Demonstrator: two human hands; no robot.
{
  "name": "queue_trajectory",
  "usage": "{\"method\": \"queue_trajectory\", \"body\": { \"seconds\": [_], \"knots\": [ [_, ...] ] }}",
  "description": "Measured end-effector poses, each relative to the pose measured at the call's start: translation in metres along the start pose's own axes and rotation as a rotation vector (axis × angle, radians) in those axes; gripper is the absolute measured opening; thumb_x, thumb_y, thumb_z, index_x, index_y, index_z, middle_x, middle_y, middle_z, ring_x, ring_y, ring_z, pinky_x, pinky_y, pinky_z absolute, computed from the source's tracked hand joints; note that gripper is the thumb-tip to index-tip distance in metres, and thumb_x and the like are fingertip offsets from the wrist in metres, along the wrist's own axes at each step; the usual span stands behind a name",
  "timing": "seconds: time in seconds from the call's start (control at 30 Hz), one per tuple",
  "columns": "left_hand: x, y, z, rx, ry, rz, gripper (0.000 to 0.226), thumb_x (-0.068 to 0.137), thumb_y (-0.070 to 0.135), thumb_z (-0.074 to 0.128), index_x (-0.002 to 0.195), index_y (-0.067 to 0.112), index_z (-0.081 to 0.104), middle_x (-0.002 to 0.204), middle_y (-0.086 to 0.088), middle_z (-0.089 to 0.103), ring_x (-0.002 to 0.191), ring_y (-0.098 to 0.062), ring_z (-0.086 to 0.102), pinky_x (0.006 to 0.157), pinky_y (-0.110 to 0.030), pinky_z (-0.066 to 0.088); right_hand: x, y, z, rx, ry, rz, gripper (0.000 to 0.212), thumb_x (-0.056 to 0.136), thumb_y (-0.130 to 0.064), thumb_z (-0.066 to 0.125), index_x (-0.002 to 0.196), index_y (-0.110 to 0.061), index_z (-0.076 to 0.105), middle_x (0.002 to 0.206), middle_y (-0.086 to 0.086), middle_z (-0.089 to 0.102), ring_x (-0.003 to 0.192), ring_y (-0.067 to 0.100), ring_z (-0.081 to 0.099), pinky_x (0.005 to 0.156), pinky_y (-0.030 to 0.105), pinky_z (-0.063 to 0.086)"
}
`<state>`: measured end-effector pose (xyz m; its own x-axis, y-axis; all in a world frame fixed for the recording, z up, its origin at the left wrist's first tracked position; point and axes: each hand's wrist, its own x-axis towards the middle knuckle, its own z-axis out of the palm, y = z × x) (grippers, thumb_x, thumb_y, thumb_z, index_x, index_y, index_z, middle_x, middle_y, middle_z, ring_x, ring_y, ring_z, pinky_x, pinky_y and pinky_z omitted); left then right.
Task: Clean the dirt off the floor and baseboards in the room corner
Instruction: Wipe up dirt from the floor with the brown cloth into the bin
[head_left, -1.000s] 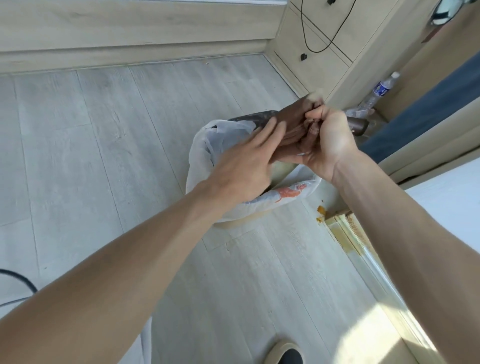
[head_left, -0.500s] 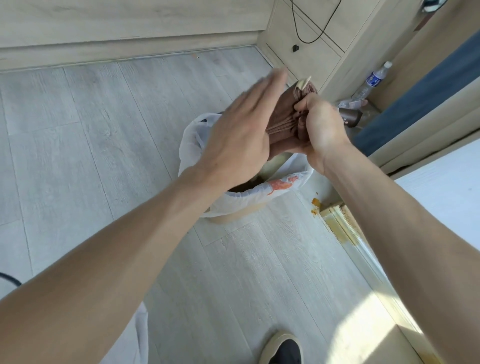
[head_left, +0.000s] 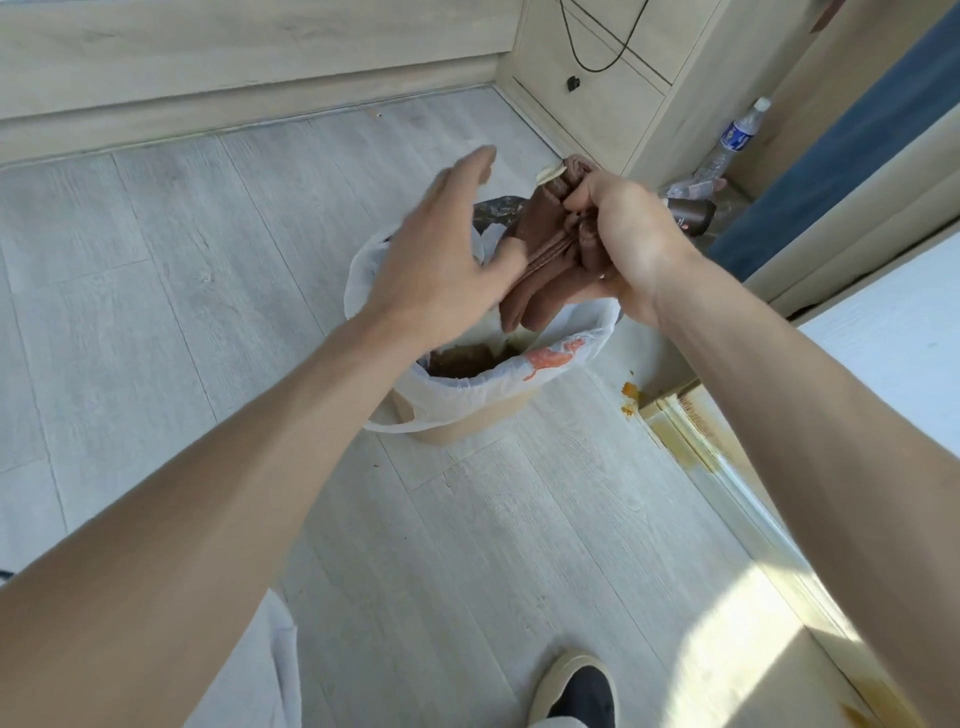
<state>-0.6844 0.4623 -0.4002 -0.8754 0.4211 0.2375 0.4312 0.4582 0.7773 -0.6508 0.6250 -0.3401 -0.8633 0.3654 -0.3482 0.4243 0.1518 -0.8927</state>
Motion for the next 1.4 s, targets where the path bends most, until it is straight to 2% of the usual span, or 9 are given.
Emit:
{"method": "queue_trajectory", "body": {
  "seconds": [0.2,0.3,0.47,0.57,0.73,0.97,1.13,1.27,1.4],
  "knots": [
    [0.0,0.007,0.033,0.063,0.013,0.112,0.07,0.092,0.043,0.062,0.155,0.027,0.038,0.127,0.008,0.068,0.116,-0.014,0.064,0.095,-0.038,0.053,-0.012,-0.008,-0.012,-0.119,-0.22,-0.007,0.044,0.104,-0.043,0.04,0.108,-0.011,0.07,0.105,0.012,0.079,0.098,0.036,0.075,0.084,0.051,0.063],
    [-0.007,0.02,0.044,-0.031,0.021,0.11,0.057,0.1,0.033,0.057,0.153,0.018,0.043,0.123,0.01,0.068,0.115,-0.007,0.062,0.094,-0.017,0.046,-0.027,-0.002,-0.032,-0.237,-0.254,-0.102,0.053,0.1,-0.064,0.049,0.119,-0.019,0.069,0.11,0.004,0.078,0.1,0.023,0.076,0.092,0.044,0.061],
    [-0.018,0.059,0.087,-0.225,0.136,0.1,0.042,0.098,0.04,0.057,0.134,0.018,0.06,0.118,0.011,0.067,0.11,-0.001,0.063,0.089,-0.013,0.047,-0.048,0.055,-0.051,-0.079,0.001,-0.316,0.047,0.091,-0.037,0.078,0.118,-0.002,0.063,0.094,0.009,0.075,0.082,0.026,0.075,0.067,0.038,0.06],
    [-0.037,0.079,0.123,-0.289,-0.244,0.196,0.055,0.094,0.03,0.06,0.147,0.018,0.049,0.132,0.004,0.059,0.11,-0.014,0.064,0.087,-0.026,0.057,-0.066,0.104,-0.078,0.091,0.245,-0.263,0.046,0.102,-0.037,0.062,0.099,0.009,0.062,0.075,0.026,0.063,0.061,0.042,0.067,0.046,0.041,0.052],
    [-0.062,0.068,0.171,-0.181,-0.689,0.293,0.064,0.1,0.019,0.056,0.16,0.03,0.034,0.151,0.017,0.049,0.112,-0.002,0.061,0.089,-0.024,0.055,-0.129,0.245,-0.16,0.214,0.59,0.078,0.012,0.091,-0.032,0.067,0.086,-0.038,0.076,0.091,-0.011,0.076,0.099,0.012,0.072,0.097,0.038,0.055],
    [-0.092,0.027,0.242,-0.019,-0.957,0.19,0.058,0.102,0.017,0.052,0.155,0.04,0.041,0.144,0.026,0.053,0.105,0.006,0.059,0.086,-0.021,0.051,-0.286,0.471,-0.174,0.237,0.835,0.808,0.011,0.086,-0.022,0.072,0.094,-0.016,0.074,0.101,0.01,0.077,0.095,0.027,0.073,0.091,0.043,0.058],
    [-0.105,0.006,0.272,0.065,-1.073,0.142,0.055,0.104,0.022,0.053,0.151,0.049,0.043,0.139,0.035,0.054,0.107,0.005,0.059,0.088,-0.027,0.051,-0.326,0.52,-0.174,0.078,0.862,0.904,0.008,0.092,-0.017,0.069,0.097,-0.012,0.071,0.09,0.002,0.072,0.097,0.029,0.069,0.068,0.03,0.05],
    [-0.118,-0.006,0.296,0.135,-1.134,0.102,0.053,0.104,0.022,0.053,0.15,0.046,0.044,0.139,0.033,0.054,0.105,0.008,0.059,0.093,-0.033,0.052,-0.326,0.552,-0.166,-0.311,0.879,0.852,0.059,0.09,-0.037,0.069,0.144,-0.026,0.048,0.131,-0.002,0.062,0.121,0.023,0.057,0.1,0.043,0.052],
    [-0.13,-0.02,0.307,0.219,-1.239,0.146,0.052,0.104,0.023,0.052,0.152,0.041,0.043,0.146,0.027,0.05,0.106,0.012,0.056,0.088,-0.024,0.047,-0.318,0.578,-0.134,-0.611,0.625,0.781,0.09,0.1,-0.038,0.057,0.165,-0.023,-0.003,0.173,0.005,-0.002,0.158,0.028,0.005,0.128,0.044,0.01]
  ]
}}
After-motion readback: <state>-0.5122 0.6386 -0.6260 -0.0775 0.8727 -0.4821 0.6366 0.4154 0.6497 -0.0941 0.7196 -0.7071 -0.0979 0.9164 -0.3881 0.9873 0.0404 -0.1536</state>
